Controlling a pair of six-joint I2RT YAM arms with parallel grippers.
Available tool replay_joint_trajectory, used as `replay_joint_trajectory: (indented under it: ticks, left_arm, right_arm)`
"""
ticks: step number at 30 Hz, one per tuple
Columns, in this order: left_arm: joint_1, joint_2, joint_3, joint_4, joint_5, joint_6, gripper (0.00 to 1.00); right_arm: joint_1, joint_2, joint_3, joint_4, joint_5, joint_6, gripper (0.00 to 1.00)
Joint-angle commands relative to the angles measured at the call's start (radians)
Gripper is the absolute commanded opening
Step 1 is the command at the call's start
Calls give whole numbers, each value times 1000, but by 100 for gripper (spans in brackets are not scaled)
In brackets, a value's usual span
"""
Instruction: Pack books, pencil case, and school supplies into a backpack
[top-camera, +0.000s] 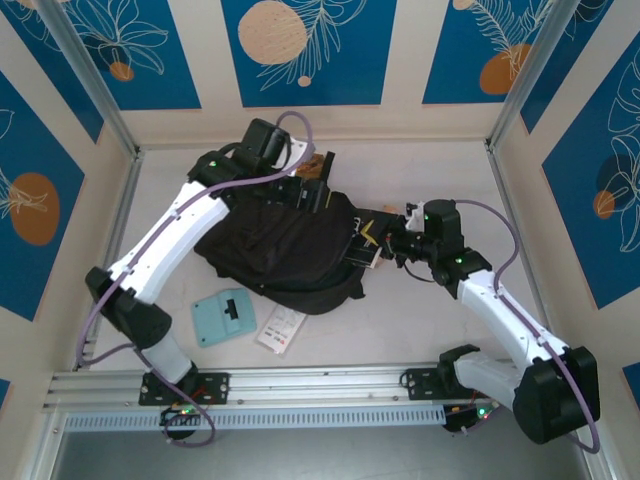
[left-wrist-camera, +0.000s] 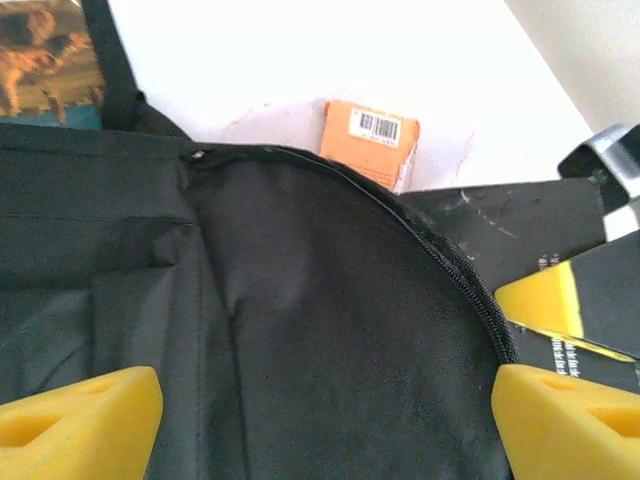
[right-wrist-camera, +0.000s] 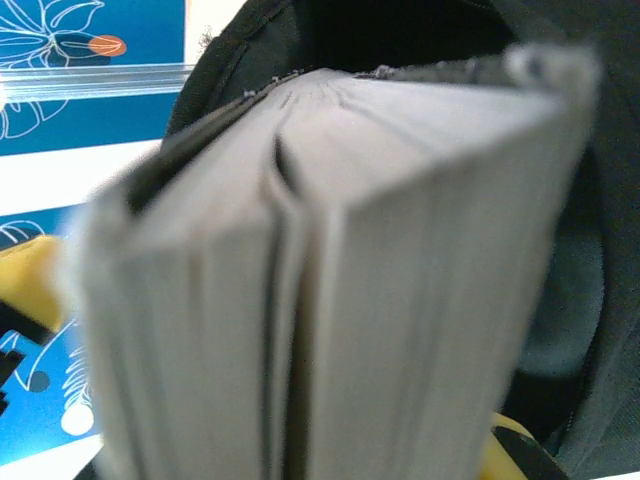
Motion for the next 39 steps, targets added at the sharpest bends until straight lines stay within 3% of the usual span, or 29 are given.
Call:
replay_joint_trajectory:
  ticks: [1,11,16,24,26,29,33,39]
  left_arm:
    - [-67,41,57,-47,32,6,85]
    - [-135,89,98,-80,-5,11,87]
    - [-162,139,157,-118,-75,21,88]
    - [-189,190,135,-113,-153,43,80]
    - [-190,200,131,-111,-146,44,69]
    - [-189,195,130,-108,-163,54,36]
    - [-176,149,138,-111,-182,102,2]
    - [-110,26,128,-88,-230,159,0]
  right_arm:
    - [6,-52,43,59,-21,-8,0]
    - [8,-89,40,54,-25,-12,0]
    - [10,-102,36,61,-21,-8,0]
    - [8,-121,27,73,-27,16,0]
    - [8,-122,29,70,-29,17,0]
    - [6,-123,34,51,-27,0,0]
    - [5,-141,32,-29,10,-60,0]
    - [56,-154,-24,-114,88,-167,0]
